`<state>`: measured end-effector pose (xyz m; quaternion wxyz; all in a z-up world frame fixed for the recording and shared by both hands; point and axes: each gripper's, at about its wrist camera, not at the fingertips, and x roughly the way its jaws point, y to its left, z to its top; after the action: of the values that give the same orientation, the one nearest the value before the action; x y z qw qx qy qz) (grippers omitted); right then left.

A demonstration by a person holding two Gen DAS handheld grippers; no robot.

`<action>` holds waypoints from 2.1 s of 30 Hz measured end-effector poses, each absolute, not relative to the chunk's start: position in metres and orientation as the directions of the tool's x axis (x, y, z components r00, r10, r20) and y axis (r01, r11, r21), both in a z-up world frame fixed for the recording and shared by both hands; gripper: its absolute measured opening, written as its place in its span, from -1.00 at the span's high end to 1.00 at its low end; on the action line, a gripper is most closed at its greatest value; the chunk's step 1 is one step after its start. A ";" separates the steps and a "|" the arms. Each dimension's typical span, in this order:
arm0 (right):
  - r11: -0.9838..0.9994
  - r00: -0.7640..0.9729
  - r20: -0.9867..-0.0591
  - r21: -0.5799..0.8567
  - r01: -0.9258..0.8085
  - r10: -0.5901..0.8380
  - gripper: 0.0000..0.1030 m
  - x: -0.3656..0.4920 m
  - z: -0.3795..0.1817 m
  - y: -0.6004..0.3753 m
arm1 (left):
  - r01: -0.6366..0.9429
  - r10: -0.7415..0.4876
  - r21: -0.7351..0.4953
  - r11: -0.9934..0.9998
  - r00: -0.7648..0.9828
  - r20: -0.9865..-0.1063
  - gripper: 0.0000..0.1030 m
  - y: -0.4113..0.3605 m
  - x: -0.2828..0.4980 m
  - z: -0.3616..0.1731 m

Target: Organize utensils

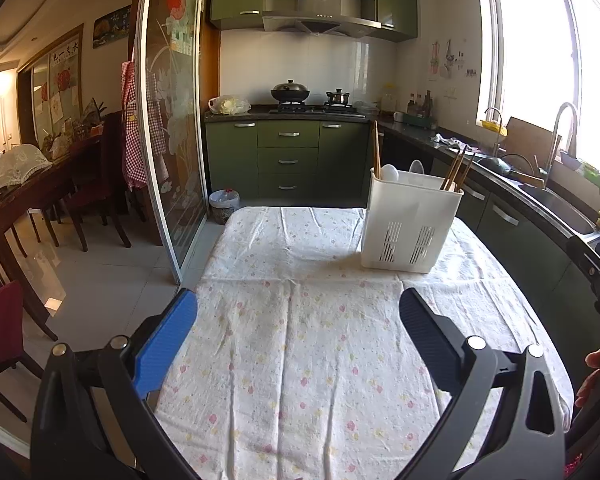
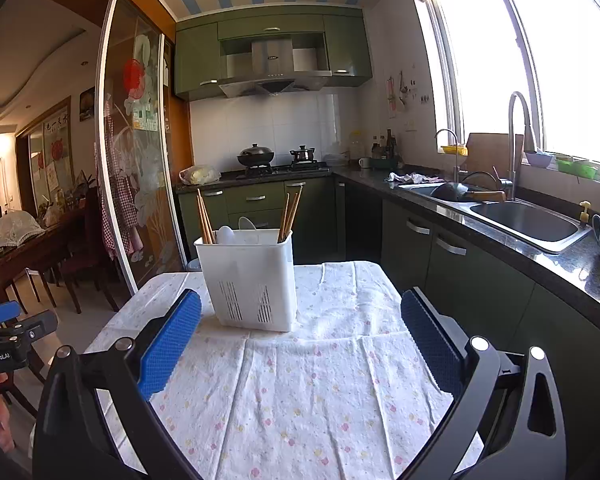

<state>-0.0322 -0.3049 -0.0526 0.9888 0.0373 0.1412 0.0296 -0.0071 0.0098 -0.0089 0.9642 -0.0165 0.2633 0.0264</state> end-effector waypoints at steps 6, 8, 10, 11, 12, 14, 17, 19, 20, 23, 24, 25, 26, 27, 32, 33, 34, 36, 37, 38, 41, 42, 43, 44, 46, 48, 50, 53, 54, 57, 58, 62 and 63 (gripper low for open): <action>0.996 0.959 -0.275 0.074 -0.047 0.066 -0.92 -0.029 -0.051 -0.302 | -0.058 0.042 -0.015 0.998 0.861 -0.508 -0.87 0.008 -0.005 -0.009; 0.996 0.960 -0.273 0.073 -0.048 0.066 -0.92 -0.028 -0.050 -0.301 | -0.053 0.040 -0.011 0.999 0.860 -0.509 -0.87 0.006 -0.005 -0.009; 0.996 0.960 -0.273 0.073 -0.048 0.067 -0.92 -0.028 -0.050 -0.301 | -0.047 0.034 -0.014 0.999 0.860 -0.509 -0.87 0.005 -0.004 -0.009; 0.996 0.960 -0.272 0.072 -0.048 0.066 -0.92 -0.028 -0.050 -0.301 | -0.045 0.031 -0.016 0.999 0.860 -0.510 -0.87 0.005 -0.004 -0.009; 0.996 0.960 -0.272 0.071 -0.048 0.066 -0.92 -0.028 -0.050 -0.301 | -0.045 0.031 -0.015 0.999 0.860 -0.509 -0.87 0.005 -0.003 -0.009; 0.996 0.961 -0.270 0.072 -0.050 0.067 -0.92 -0.027 -0.049 -0.302 | -0.046 0.033 -0.014 0.999 0.860 -0.508 -0.87 0.004 -0.003 -0.009; 0.996 0.961 -0.269 0.071 -0.052 0.069 -0.92 -0.028 -0.049 -0.302 | -0.046 0.034 -0.012 0.999 0.860 -0.509 -0.87 0.004 -0.002 -0.009; 0.996 0.961 -0.267 0.072 -0.052 0.070 -0.92 -0.029 -0.049 -0.301 | -0.048 0.037 -0.009 0.999 0.861 -0.507 -0.87 0.004 -0.002 -0.009; 0.996 0.961 -0.267 0.071 -0.052 0.069 -0.92 -0.029 -0.049 -0.300 | -0.048 0.037 -0.009 0.999 0.862 -0.506 -0.87 0.003 -0.002 -0.009; 0.996 0.962 -0.265 0.073 -0.052 0.069 -0.92 -0.029 -0.049 -0.301 | -0.048 0.040 -0.003 0.999 0.863 -0.504 -0.87 0.001 -0.001 -0.008; 0.996 0.962 -0.264 0.073 -0.051 0.069 -0.92 -0.029 -0.049 -0.301 | -0.048 0.041 -0.002 0.999 0.863 -0.503 -0.88 0.001 -0.001 -0.008; 0.996 0.962 -0.264 0.074 -0.052 0.069 -0.92 -0.029 -0.049 -0.301 | -0.048 0.040 -0.004 0.999 0.864 -0.502 -0.88 0.001 -0.001 -0.008; 0.996 0.962 -0.264 0.074 -0.052 0.069 -0.92 -0.029 -0.049 -0.302 | -0.049 0.039 -0.006 0.999 0.864 -0.502 -0.88 0.002 0.000 -0.009; 0.996 0.962 -0.264 0.073 -0.052 0.070 -0.92 -0.029 -0.049 -0.301 | -0.051 0.041 -0.007 0.999 0.863 -0.503 -0.88 0.002 0.000 -0.009; 0.996 0.962 -0.264 0.073 -0.054 0.071 -0.92 -0.029 -0.049 -0.301 | -0.053 0.043 -0.006 0.999 0.859 -0.510 -0.88 0.002 0.002 -0.008; 0.996 0.962 -0.263 0.073 -0.054 0.071 -0.92 -0.029 -0.050 -0.302 | -0.052 0.043 -0.004 0.999 0.857 -0.514 -0.88 0.002 0.003 -0.009; 0.996 0.962 -0.263 0.073 -0.053 0.071 -0.92 -0.029 -0.050 -0.302 | -0.050 0.044 0.001 0.999 0.855 -0.518 -0.88 0.002 0.003 -0.009; 0.996 0.962 -0.265 0.073 -0.055 0.072 -0.92 -0.029 -0.050 -0.302 | -0.054 0.051 0.009 0.998 0.851 -0.523 -0.88 0.002 0.004 -0.009; 0.996 0.961 -0.266 0.072 -0.056 0.074 -0.92 -0.029 -0.051 -0.302 | -0.056 0.053 0.009 0.998 0.851 -0.522 -0.88 0.002 0.005 -0.009; 0.996 0.961 -0.266 0.071 -0.056 0.073 -0.92 -0.029 -0.051 -0.302 | -0.058 0.053 0.008 0.998 0.852 -0.521 -0.88 0.003 0.005 -0.009; 0.996 0.961 -0.266 0.072 -0.058 0.075 -0.92 -0.028 -0.051 -0.302 | -0.066 0.057 0.002 0.998 0.850 -0.523 -0.88 0.005 0.006 -0.009; 0.996 0.961 -0.266 0.071 -0.057 0.075 -0.92 -0.028 -0.051 -0.302 | -0.066 0.058 0.004 0.998 0.851 -0.522 -0.88 0.006 0.006 -0.008; 0.996 0.961 -0.266 0.070 -0.057 0.074 -0.92 -0.028 -0.051 -0.302 | -0.066 0.060 0.007 0.998 0.852 -0.520 -0.88 0.006 0.007 -0.008; 0.996 0.961 -0.266 0.071 -0.057 0.075 -0.92 -0.028 -0.051 -0.302 | -0.066 0.062 0.011 0.998 0.853 -0.518 -0.88 0.005 0.006 -0.008; 0.996 0.961 -0.267 0.071 -0.057 0.074 -0.92 -0.028 -0.051 -0.302 | -0.062 0.059 0.011 0.998 0.855 -0.516 -0.88 0.005 0.006 -0.008; 0.996 0.961 -0.266 0.070 -0.058 0.074 -0.92 -0.028 -0.051 -0.302 | -0.051 0.044 0.001 0.999 0.852 -0.521 -0.88 0.005 0.007 -0.009; 0.996 0.961 -0.265 0.069 -0.057 0.074 -0.92 -0.028 -0.051 -0.302 | -0.047 0.036 -0.008 0.999 0.849 -0.527 -0.88 0.006 0.008 -0.010; 0.996 0.962 -0.265 0.070 -0.056 0.073 -0.92 -0.028 -0.051 -0.302 | -0.056 0.045 -0.005 0.998 0.847 -0.530 -0.88 0.006 0.009 -0.011; 0.996 0.962 -0.265 0.069 -0.056 0.072 -0.92 -0.028 -0.051 -0.302 | -0.065 0.053 -0.003 0.998 0.846 -0.531 -0.88 0.007 0.009 -0.011; 0.996 0.962 -0.265 0.070 -0.057 0.074 -0.92 -0.028 -0.052 -0.302 | -0.077 0.069 0.006 0.997 0.848 -0.526 -0.88 0.008 0.009 -0.011; 0.996 0.961 -0.265 0.070 -0.056 0.073 -0.92 -0.028 -0.051 -0.303 | -0.082 0.077 0.013 0.997 0.849 -0.523 -0.88 0.008 0.010 -0.010; 0.996 0.961 -0.265 0.069 -0.056 0.073 -0.92 -0.028 -0.051 -0.302 | -0.071 0.068 0.015 0.997 0.849 -0.524 -0.88 0.007 0.010 -0.010; 0.996 0.961 -0.266 0.069 -0.057 0.074 -0.92 -0.028 -0.051 -0.303 | -0.068 0.065 0.014 0.998 0.848 -0.525 -0.88 0.006 0.010 -0.010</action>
<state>-0.0276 -0.3025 -0.0512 0.9897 0.0304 0.1356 0.0332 0.0100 0.0062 -0.0104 0.9613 -0.0025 0.2732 0.0347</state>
